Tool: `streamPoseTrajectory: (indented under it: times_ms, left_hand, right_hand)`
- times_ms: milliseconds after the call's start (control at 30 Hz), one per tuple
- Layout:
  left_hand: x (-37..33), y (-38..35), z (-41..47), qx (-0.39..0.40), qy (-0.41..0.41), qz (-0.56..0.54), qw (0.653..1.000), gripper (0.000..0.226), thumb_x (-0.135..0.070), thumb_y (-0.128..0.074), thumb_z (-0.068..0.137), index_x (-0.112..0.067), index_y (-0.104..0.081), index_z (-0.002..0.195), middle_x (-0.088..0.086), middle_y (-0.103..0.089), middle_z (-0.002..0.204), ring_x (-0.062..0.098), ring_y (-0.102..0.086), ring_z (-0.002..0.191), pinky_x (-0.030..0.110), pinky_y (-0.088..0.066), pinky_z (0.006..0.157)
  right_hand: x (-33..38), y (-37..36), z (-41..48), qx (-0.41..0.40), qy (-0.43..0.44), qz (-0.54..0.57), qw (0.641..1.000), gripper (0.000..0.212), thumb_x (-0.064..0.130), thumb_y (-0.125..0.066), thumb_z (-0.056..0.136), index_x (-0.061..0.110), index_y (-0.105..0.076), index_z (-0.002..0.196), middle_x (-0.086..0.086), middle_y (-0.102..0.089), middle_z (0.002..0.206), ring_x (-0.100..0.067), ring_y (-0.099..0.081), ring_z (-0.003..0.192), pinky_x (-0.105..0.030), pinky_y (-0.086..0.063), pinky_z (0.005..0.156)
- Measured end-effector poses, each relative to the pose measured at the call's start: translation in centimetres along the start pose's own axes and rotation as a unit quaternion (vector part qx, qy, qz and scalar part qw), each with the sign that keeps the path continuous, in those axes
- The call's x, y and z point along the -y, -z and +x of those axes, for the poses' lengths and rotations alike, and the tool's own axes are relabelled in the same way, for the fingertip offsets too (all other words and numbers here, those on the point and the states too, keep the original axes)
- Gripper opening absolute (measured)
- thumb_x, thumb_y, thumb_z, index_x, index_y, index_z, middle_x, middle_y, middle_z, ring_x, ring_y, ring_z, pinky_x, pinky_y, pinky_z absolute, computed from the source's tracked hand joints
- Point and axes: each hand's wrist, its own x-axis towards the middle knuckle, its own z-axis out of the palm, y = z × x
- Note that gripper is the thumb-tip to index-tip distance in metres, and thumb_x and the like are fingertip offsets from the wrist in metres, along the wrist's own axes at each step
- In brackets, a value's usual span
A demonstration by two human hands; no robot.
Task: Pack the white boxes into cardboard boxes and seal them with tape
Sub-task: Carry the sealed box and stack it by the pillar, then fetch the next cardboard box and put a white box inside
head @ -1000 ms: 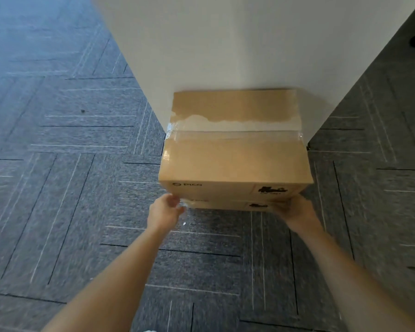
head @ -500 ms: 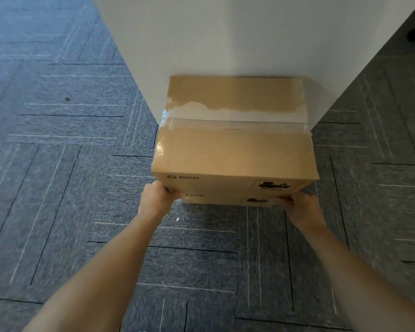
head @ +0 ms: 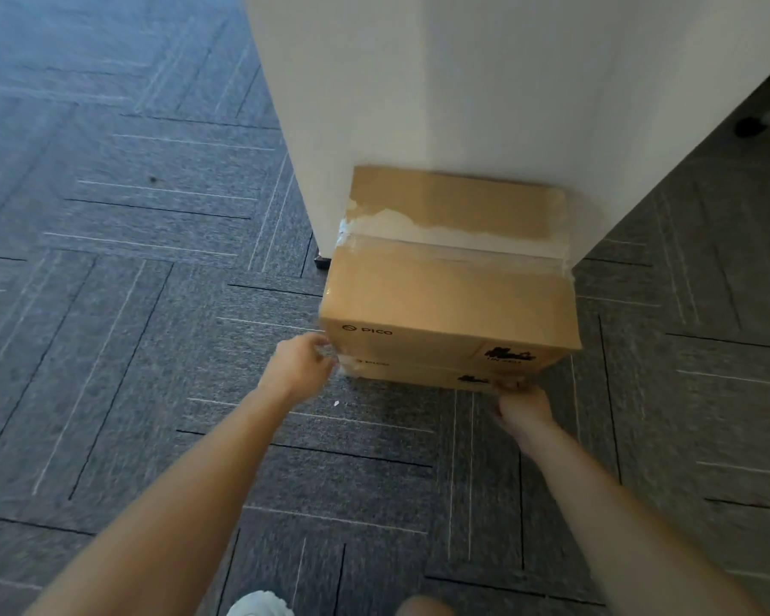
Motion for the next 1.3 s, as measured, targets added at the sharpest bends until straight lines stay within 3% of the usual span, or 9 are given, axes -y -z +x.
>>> streamPoseTrajectory:
  times_ms: [67, 167, 300, 400, 567, 800, 933, 1067, 1300]
  left_hand:
    - [-0.1, 2.2, -1.7, -0.003, -0.01, -0.015, 1.0, 0.031, -0.028, -0.061, 0.098, -0.018, -0.065, 0.127, 0.001, -0.074, 0.111, 0.009, -0.066, 0.083, 0.023, -0.052, 0.068]
    - [-0.3, 5.3, -3.8, 0.012, -0.05, -0.024, 0.998, 0.025, -0.03, -0.061, 0.097, -0.02, -0.071, 0.118, -0.002, -0.073, 0.111, 0.011, -0.068, 0.093, 0.029, -0.056, 0.08]
    - [-0.1, 9.3, -6.2, -0.019, -0.084, -0.078, 0.993, 0.015, -0.031, -0.061, 0.098, -0.024, -0.072, 0.091, -0.006, -0.075, 0.084, 0.003, -0.064, 0.065, 0.026, -0.053, 0.058]
    - [0.4, 12.2, -7.6, -0.052, -0.092, -0.163, 0.981, 0.023, -0.022, -0.06, 0.099, -0.017, -0.07, 0.079, -0.002, -0.072, 0.07, 0.008, -0.062, 0.057, 0.04, -0.058, 0.068]
    - [0.3, 16.6, -8.8, -0.123, -0.13, -0.242, 0.954, 0.026, -0.022, -0.063, 0.096, -0.018, -0.07, 0.072, 0.001, -0.073, 0.068, 0.027, -0.071, 0.072, 0.051, -0.059, 0.079]
    - [-4.4, 24.5, -18.1, -0.142, -0.18, -0.264, 0.937, 0.041, -0.047, -0.071, 0.088, -0.017, -0.059, 0.063, -0.004, -0.061, 0.059, 0.017, -0.058, 0.062, 0.04, -0.054, 0.07]
    - [-7.0, 31.2, -27.5, -0.147, -0.168, -0.237, 0.945, 0.047, -0.042, -0.071, 0.089, -0.016, -0.047, 0.057, 0.0, -0.049, 0.054, 0.015, -0.043, 0.052, 0.03, -0.039, 0.06]
    - [-10.2, 39.1, -38.6, -0.15, -0.162, -0.238, 0.946, 0.039, -0.028, -0.072, 0.09, -0.016, -0.05, 0.06, 0.0, -0.049, 0.053, 0.018, -0.044, 0.052, 0.028, -0.037, 0.058]
    - [-12.1, 50.3, -61.8, -0.218, -0.181, -0.163, 0.945, 0.041, -0.027, -0.068, 0.093, -0.018, -0.047, 0.059, -0.005, -0.044, 0.05, 0.013, -0.04, 0.05, 0.029, -0.034, 0.057]
  right_hand:
    - [1.5, -1.0, -1.8, 0.06, -0.019, 0.04, 0.997, 0.025, 0.011, -0.064, 0.09, 0.007, -0.062, 0.114, -0.011, -0.063, 0.098, -0.03, -0.063, 0.1, -0.047, -0.056, 0.09]
    - [4.6, -2.8, -6.1, 0.139, -0.003, 0.025, 0.99, 0.026, 0.01, -0.06, 0.095, 0.005, -0.054, 0.12, -0.015, -0.063, 0.108, -0.027, -0.065, 0.101, -0.035, -0.059, 0.082]
    - [9.2, -4.2, -13.2, 0.218, 0.088, -0.086, 0.968, 0.022, 0.023, -0.059, 0.097, 0.004, -0.064, 0.107, -0.013, -0.071, 0.1, -0.02, -0.07, 0.084, -0.032, -0.059, 0.078]
    - [12.7, -4.4, -18.9, 0.259, 0.164, -0.097, 0.947, 0.027, 0.025, -0.056, 0.099, 0.0, -0.066, 0.102, -0.01, -0.069, 0.087, -0.017, -0.066, 0.073, -0.028, -0.056, 0.07]
    - [17.3, -4.4, -27.6, 0.213, 0.293, -0.09, 0.928, 0.024, 0.026, -0.058, 0.098, 0.006, -0.061, 0.086, -0.001, -0.057, 0.068, -0.012, -0.052, 0.059, -0.026, -0.043, 0.058]
    - [20.6, -0.7, -39.7, 0.199, 0.323, -0.009, 0.925, 0.027, 0.018, -0.058, 0.095, 0.014, -0.05, 0.07, 0.002, -0.043, 0.06, -0.01, -0.039, 0.05, -0.026, -0.026, 0.05]
    - [22.1, 4.4, -49.1, 0.221, 0.306, 0.033, 0.925, 0.025, 0.019, -0.057, 0.095, 0.013, -0.05, 0.071, 0.001, -0.044, 0.061, -0.01, -0.039, 0.052, -0.027, -0.026, 0.052]
    - [24.0, 10.9, -61.2, 0.213, 0.312, 0.036, 0.925, 0.028, 0.017, -0.058, 0.092, 0.015, -0.049, 0.066, 0.0, -0.043, 0.059, -0.012, -0.038, 0.05, -0.027, -0.026, 0.049]
    - [25.9, 18.5, -83.0, 0.208, 0.4, -0.023, 0.892, 0.027, 0.02, -0.06, 0.09, 0.017, -0.048, 0.066, -0.001, -0.041, 0.062, -0.013, -0.036, 0.05, -0.026, -0.025, 0.046]
